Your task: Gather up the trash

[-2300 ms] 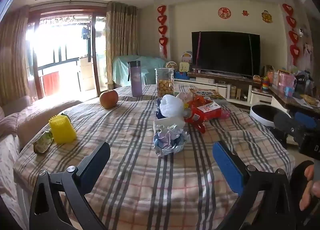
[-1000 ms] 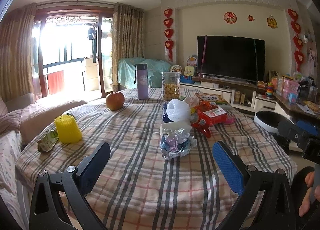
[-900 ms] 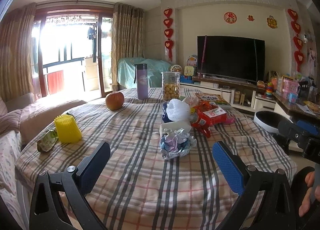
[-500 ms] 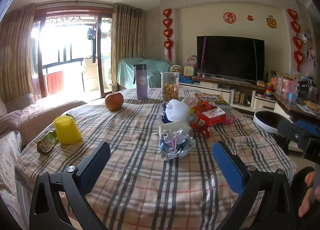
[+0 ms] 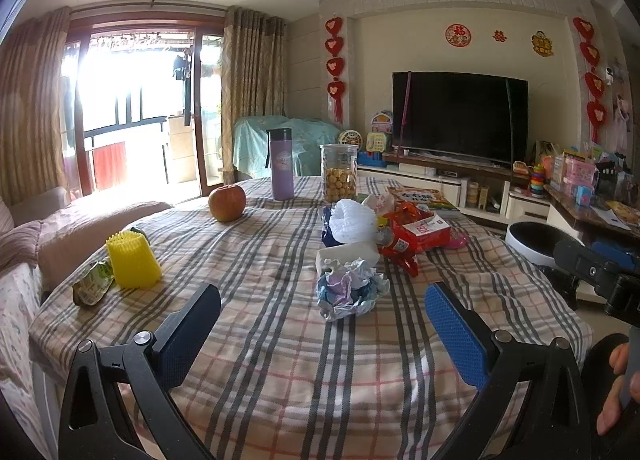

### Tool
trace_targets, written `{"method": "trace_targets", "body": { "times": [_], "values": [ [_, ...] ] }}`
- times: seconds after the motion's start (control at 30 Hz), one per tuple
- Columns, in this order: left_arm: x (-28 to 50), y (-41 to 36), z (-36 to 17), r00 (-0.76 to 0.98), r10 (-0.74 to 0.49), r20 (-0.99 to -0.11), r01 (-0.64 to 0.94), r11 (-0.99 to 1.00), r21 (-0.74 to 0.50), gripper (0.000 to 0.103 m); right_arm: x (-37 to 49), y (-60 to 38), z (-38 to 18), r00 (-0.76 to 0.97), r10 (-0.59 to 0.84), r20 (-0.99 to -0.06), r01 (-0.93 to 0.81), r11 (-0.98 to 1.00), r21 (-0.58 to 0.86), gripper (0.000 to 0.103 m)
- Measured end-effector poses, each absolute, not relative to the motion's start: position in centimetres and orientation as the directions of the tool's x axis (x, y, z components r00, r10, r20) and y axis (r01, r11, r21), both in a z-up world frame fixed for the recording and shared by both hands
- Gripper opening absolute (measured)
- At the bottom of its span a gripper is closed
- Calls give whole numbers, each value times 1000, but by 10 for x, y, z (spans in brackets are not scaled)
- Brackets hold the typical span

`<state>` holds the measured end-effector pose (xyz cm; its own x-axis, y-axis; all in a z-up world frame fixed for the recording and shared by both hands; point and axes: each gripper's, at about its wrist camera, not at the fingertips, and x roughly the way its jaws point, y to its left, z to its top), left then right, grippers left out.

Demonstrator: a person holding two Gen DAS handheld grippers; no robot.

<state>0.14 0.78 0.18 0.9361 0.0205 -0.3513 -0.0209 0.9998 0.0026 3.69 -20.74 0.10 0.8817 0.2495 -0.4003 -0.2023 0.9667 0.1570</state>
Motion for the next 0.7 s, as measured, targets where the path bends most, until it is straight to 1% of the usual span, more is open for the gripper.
{"method": "trace_targets", "body": {
  "times": [0.47,0.6,0.7],
  "values": [
    [9,13,-4,926,21,-377,-23,1000,-1,102,47,-205,-4,858,280,-431,-222,958,179,103],
    [18,16,-8,916,23,-401,-26,1000,-1,102,58,-201,-7,842,304,-446,-244,951,188,103],
    [28,20,-12,905,24,-424,-30,1000,-8,102,71,-195,-12,817,329,-473,-272,944,186,103]
  ]
}}
